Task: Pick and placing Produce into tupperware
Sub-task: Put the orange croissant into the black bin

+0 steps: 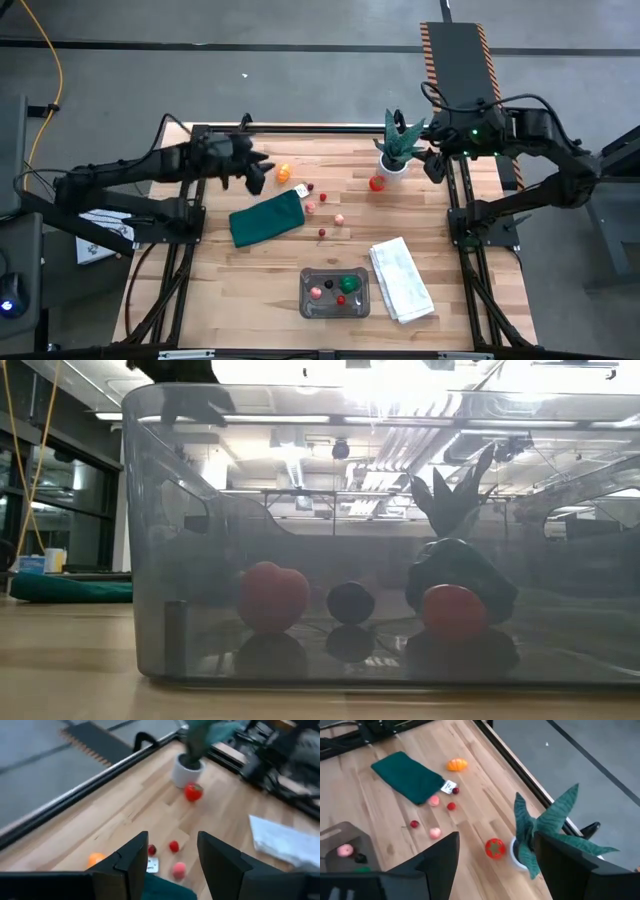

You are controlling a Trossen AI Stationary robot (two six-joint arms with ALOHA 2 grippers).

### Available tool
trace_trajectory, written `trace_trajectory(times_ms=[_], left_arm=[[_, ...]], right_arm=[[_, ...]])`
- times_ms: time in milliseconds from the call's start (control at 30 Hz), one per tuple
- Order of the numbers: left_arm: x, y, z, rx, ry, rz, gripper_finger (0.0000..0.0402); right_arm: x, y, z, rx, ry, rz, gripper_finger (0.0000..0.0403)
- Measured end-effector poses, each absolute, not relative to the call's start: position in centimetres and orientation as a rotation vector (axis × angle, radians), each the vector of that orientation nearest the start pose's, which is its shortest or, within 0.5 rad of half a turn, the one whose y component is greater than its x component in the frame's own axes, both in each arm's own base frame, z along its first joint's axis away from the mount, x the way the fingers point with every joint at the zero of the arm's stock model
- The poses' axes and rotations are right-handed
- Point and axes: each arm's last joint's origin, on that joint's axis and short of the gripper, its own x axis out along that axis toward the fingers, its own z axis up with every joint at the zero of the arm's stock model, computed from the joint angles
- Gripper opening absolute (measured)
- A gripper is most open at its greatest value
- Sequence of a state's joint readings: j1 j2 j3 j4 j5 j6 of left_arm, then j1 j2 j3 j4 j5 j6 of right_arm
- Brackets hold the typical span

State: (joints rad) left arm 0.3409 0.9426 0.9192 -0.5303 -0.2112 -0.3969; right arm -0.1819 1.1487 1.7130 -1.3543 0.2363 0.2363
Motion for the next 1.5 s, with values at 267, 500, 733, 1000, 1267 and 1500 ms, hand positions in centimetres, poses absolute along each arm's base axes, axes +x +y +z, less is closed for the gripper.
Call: trace_trajectory(times_ms=[267,500,733,1000,1267,1500], left_arm=[[17.6,10.9,31.4,-0.585,0.503,0.785,0.0158],[17.8,13.6,31.8,-0.635,0.592,0.898,0.0158],[18.7,15.2,31.5,-0.652,0.695,0.966,0.0158],[20.2,16.1,29.6,-0.721,0.872,0.943,0.0159],[21.2,16.8,27.7,-0.765,0.954,0.953,0.0159],[21.7,17.2,27.0,-0.819,0.955,0.981,0.0159]], right_arm=[[15.2,-4.1,45.7,0.180,0.760,-0.509,0.0245],[15.2,-4.4,45.6,0.187,0.761,-0.524,0.0245],[15.2,-4.3,45.6,0.176,0.769,-0.485,0.0245],[15.3,-4.2,45.6,0.140,0.783,-0.429,0.0245],[15.3,-4.1,45.6,0.111,0.792,-0.388,0.0245],[15.3,-4.1,45.6,0.081,0.795,-0.376,0.0245]])
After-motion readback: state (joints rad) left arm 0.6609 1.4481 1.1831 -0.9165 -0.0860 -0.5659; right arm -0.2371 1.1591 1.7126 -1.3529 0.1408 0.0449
